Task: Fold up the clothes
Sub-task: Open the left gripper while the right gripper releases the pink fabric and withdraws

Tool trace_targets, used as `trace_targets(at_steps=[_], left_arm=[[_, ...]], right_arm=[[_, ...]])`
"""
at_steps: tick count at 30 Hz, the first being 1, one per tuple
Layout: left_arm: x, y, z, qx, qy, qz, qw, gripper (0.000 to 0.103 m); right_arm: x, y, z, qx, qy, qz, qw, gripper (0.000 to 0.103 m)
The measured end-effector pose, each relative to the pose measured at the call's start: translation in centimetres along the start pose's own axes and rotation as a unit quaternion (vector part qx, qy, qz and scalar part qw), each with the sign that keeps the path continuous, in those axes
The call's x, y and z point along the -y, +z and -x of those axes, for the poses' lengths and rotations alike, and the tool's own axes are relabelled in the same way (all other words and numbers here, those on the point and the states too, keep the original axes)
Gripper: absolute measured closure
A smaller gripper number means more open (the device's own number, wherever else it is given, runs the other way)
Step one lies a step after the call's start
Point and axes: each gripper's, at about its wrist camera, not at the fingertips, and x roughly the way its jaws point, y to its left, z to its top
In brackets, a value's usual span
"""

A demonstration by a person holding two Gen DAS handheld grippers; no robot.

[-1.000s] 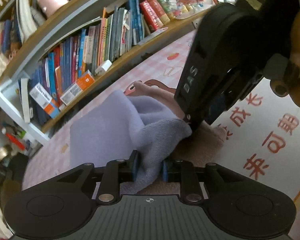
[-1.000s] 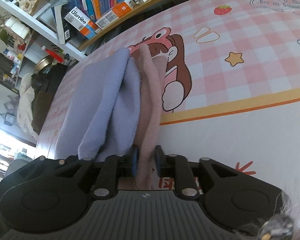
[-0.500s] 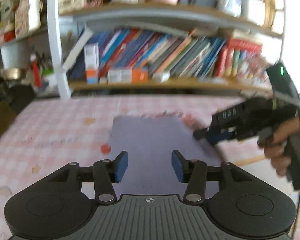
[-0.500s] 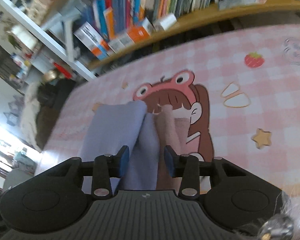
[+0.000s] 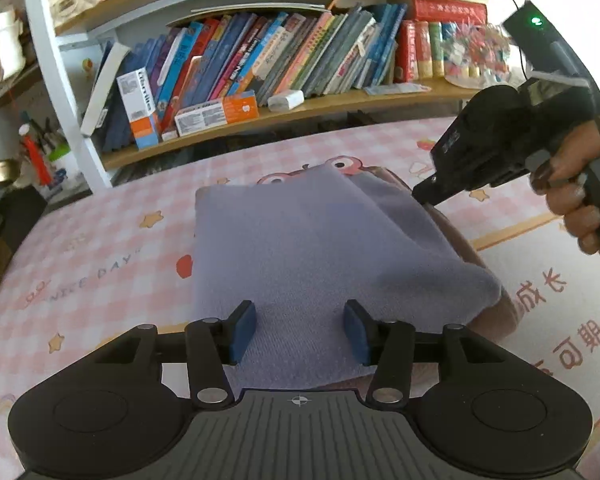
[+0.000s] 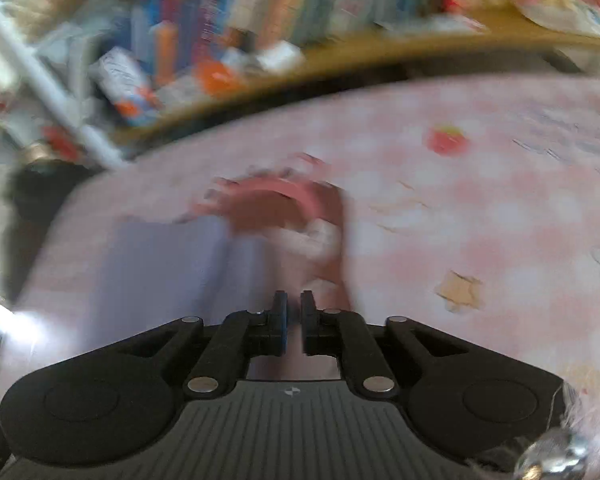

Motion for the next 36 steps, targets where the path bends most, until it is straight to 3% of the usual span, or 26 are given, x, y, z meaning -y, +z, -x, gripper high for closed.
trace_targets(at_steps=[1, 3, 4, 7, 9, 11, 12, 13, 16, 19, 22, 26, 36], left_arm=[[-0.1, 0.0, 0.0, 0.001, -0.002, 0.000, 1.0000, 0.053], [-0.1, -0.1, -0.1, 0.003, -0.003, -0.001, 1.0000, 0.053], [-0.1, -0.1, -0.1, 0.003, -0.002, -0.002, 1.0000, 0.052], [-0.1, 0.0, -0.2, 0.002, -0.005, 0.001, 1.0000, 0.052], [-0.4, 0.0, -0.2, 0.003, -0.010, 0.005, 0.9999, 0.052], [-0.5, 0.0, -0.1, 0.003, -0.013, 0.005, 0.9999, 0.051], [-0.5, 0.0, -0.1, 0.002, -0.014, 0.005, 0.9999, 0.051], [-0.5, 0.0, -0.1, 0.002, -0.014, 0.004, 0.9999, 0.051], [-0.8, 0.0, -0.1, 0.002, -0.020, 0.009, 0.9997, 0.051], [-1.0, 0.0, 0.0, 0.001, -0.028, 0.016, 0.9995, 0.051], [-0.5, 0.0, -0.1, 0.001, -0.016, 0.000, 0.9999, 0.051], [-0.2, 0.3, 0.4, -0.003, 0.000, 0.002, 1.0000, 0.051], [-2.1, 0.1, 4.3, 0.024, 0.065, 0.099, 0.9927, 0.047]], right_arm=[[0.4, 0.0, 0.7, 0.010, 0.014, -0.009, 1.000, 0.088], [0.3, -0.1, 2.1, 0.021, 0.047, -0.012, 0.999, 0.068], [0.0, -0.1, 2.3, 0.010, 0.075, -0.013, 0.997, 0.063], [-1.2, -0.7, 2.1, -0.037, 0.150, -0.019, 0.988, 0.061], [-2.0, -1.4, 1.1, -0.070, 0.164, -0.021, 0.984, 0.059], [-2.8, -2.1, 0.3, -0.095, 0.151, -0.008, 0.984, 0.063], [-3.3, -2.3, 0.4, -0.100, 0.149, 0.003, 0.984, 0.072], [-3.7, -2.5, 0.8, -0.100, 0.157, 0.016, 0.982, 0.091], [-4.7, -2.7, 2.9, -0.077, 0.203, 0.052, 0.975, 0.093], [-4.3, -3.4, 3.8, -0.061, 0.178, 0.061, 0.980, 0.094], [-2.0, -4.2, 1.3, -0.076, 0.141, 0.017, 0.987, 0.097], [-1.5, -4.3, 1.0, -0.078, 0.139, 0.005, 0.987, 0.097], [-2.0, -4.5, 2.2, -0.054, 0.126, 0.036, 0.990, 0.091]])
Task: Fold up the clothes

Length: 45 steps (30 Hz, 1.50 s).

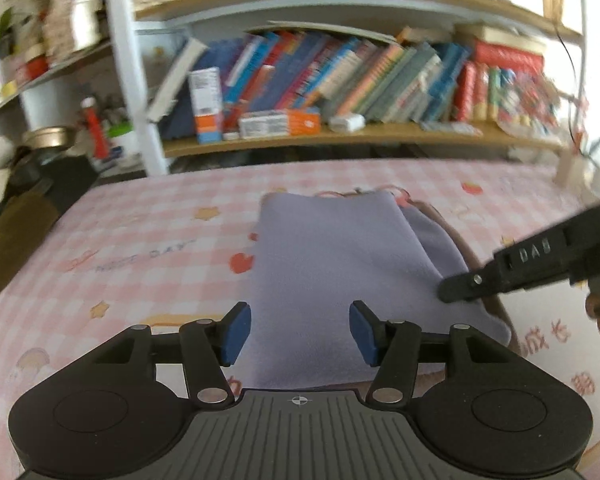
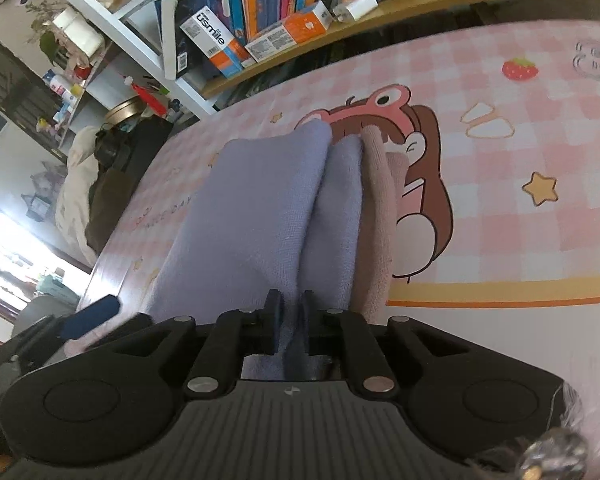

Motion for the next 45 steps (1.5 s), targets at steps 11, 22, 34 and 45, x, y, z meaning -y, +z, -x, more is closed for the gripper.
trace_targets(at_steps=[11, 22, 34, 45], left_arm=[[-1.4, -1.5, 1.9, 0.004, -0.024, 0.043, 0.9988, 0.036], [-3.3, -3.1, 2.9, -0.008, -0.081, 0.042, 0.9958, 0.031], [-5.9, -4.6, 3.8, -0.014, -0.087, 0.025, 0.9958, 0.010], [-8.3, -5.5, 4.0, -0.011, -0.120, 0.029, 0.9922, 0.007]], right_arm=[[-2.8, -3.2, 4.1, 0.056, -0.100, 0.053, 0.992, 0.040], [-7.1, -7.9, 5.5, 0.074, -0.203, 0.045, 0.975, 0.025], [-10.9, -11.4, 5.7, 0.082, -0.263, 0.017, 0.961, 0.022], [-13.5, -13.0, 5.2, 0.086, -0.291, 0.011, 0.953, 0.020]])
